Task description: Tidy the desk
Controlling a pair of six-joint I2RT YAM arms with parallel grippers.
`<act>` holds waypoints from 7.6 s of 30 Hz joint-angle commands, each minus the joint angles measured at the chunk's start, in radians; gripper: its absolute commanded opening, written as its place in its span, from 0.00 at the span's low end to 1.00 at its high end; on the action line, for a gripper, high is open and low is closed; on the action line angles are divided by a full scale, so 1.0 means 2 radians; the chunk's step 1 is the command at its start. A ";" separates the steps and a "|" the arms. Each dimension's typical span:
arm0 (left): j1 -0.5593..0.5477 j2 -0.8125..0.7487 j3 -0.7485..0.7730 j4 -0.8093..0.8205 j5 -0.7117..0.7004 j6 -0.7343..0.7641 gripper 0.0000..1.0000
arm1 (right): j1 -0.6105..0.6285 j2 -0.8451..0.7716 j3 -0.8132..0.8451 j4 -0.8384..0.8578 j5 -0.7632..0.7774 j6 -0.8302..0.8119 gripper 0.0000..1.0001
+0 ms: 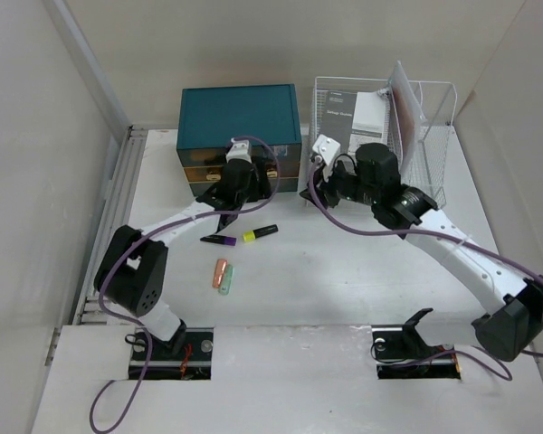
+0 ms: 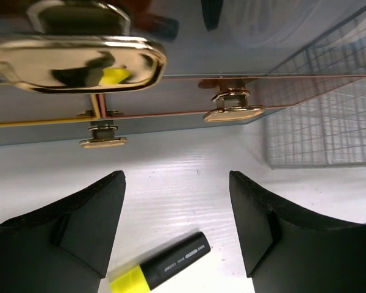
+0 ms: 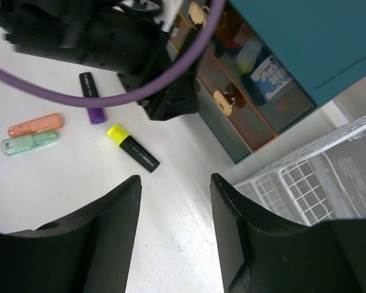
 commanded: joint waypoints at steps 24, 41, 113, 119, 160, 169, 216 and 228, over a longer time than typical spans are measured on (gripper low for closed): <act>-0.046 0.127 0.162 -0.003 -0.127 0.006 0.64 | -0.026 -0.039 -0.055 0.015 -0.066 0.020 0.54; -0.050 0.138 0.169 -0.013 -0.160 -0.004 0.08 | -0.030 -0.039 -0.059 0.020 -0.066 0.020 0.54; -0.093 -0.015 -0.021 0.005 -0.085 -0.032 0.02 | 0.338 0.314 0.036 0.014 0.133 -0.588 0.55; -0.093 -0.015 -0.026 0.005 -0.081 -0.032 0.02 | 0.343 0.343 0.076 -0.042 0.097 -0.582 0.50; -0.093 -0.015 -0.026 0.005 -0.076 -0.032 0.02 | 0.343 0.443 0.149 -0.208 0.061 -0.550 0.48; -0.093 -0.015 -0.026 0.005 -0.076 -0.032 0.02 | 0.343 0.459 0.154 -0.261 0.049 -0.565 0.48; -0.093 -0.024 -0.031 0.010 -0.067 -0.037 0.01 | 0.343 0.506 0.199 -0.320 0.057 -0.503 0.46; -0.093 -0.029 -0.031 0.010 -0.067 -0.037 0.01 | 0.343 0.520 0.202 -0.383 0.047 -0.517 0.45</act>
